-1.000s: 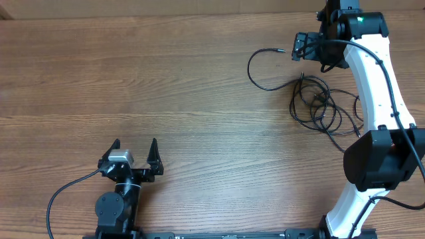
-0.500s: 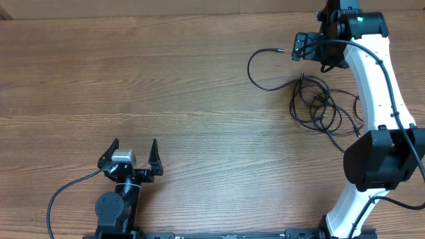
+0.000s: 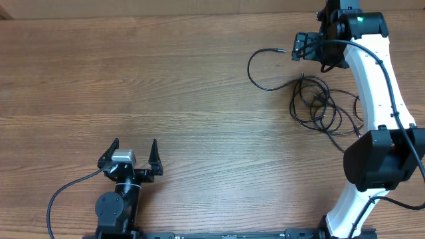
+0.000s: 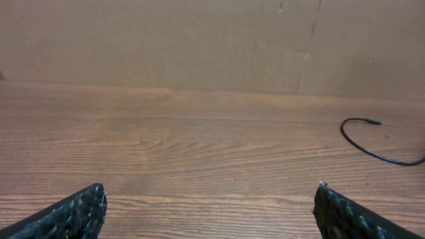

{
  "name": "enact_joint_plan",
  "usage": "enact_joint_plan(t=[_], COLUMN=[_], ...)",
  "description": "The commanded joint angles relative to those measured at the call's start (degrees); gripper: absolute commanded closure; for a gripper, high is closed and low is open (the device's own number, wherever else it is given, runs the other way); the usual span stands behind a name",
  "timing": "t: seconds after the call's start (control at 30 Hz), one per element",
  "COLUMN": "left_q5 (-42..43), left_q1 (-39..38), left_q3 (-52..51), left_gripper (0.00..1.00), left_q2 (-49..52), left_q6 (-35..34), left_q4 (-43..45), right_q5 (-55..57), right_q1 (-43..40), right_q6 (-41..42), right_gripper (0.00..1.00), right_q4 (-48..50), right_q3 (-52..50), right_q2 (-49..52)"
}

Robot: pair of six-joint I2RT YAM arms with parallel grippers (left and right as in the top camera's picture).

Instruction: Untangle cables

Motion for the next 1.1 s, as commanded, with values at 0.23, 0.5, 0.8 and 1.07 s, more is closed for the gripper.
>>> enact_joint_plan(t=[0.23,0.5,0.8,1.07], left_q5=[-0.15,-0.15,-0.15,-0.15], left_q1=[0.59,0.59,0.57,0.57], left_q3=[-0.22,-0.22,-0.22,-0.22], left_gripper=[0.01,0.01,0.0,0.01], left_q2=[-0.61,-0.61,-0.61,-0.61], left_q6=[1.92,1.9,1.92,1.92], left_q4=[-0.04,-0.04,-0.04,-0.04], right_q5=[-0.13,-0.13,-0.13,6.73], right_q1=[-0.37,0.04,1.79,1.49], right_q6=[0.13,0.13,0.13,0.11], right_gripper=[0.0,0.0,0.0,0.0], right_q4=[0.15,0.15,0.15,0.2], right_q3=[-0.28,-0.28,-0.28,-0.28], right_q2=[0.81,-1.05,-16.85,-31.63])
